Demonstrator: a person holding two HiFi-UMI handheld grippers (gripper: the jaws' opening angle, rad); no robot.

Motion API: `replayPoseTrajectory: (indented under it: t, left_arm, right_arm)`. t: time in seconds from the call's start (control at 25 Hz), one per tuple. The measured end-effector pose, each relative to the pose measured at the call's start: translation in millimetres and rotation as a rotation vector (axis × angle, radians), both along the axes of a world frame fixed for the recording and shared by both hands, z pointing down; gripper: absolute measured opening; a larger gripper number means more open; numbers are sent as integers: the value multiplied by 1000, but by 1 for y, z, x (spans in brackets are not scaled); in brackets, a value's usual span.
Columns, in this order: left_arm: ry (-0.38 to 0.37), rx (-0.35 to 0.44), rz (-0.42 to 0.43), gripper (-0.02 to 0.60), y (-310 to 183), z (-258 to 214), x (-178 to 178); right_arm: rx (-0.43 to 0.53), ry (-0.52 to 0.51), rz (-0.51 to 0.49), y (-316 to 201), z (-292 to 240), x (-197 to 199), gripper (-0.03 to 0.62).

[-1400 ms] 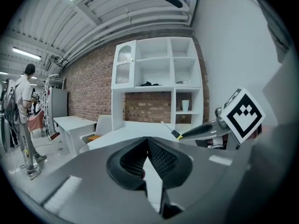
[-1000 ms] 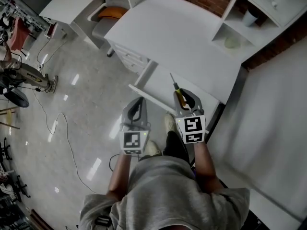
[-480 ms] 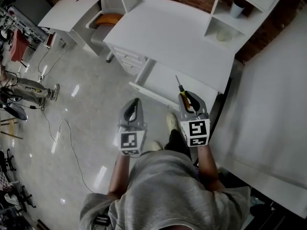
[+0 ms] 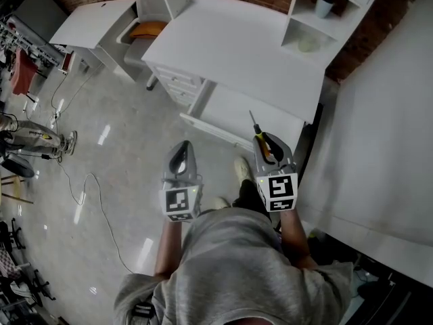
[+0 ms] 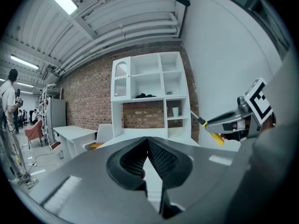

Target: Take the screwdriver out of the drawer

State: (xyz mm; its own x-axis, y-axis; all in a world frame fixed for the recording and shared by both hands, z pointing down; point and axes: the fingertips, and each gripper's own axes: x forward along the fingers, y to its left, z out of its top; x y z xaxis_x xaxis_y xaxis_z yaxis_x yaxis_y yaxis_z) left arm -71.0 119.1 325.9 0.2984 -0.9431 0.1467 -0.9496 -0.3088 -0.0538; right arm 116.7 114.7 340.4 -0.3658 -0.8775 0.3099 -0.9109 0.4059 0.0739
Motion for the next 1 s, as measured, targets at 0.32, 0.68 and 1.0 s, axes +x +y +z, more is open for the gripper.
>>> replayPoseTrajectory:
  t: [0.32, 0.68, 1.0]
  left_arm:
    - [6, -2, -11, 12, 2, 3, -3]
    - [1, -9, -11, 12, 2, 5, -5]
    - [5, -16, -13, 12, -1, 7, -8]
  right_arm:
    - [7, 3, -3, 2, 0, -1, 77]
    - [11, 5, 3, -1, 0, 0, 77]
    - [-9, 14, -9, -2, 4, -6, 77]
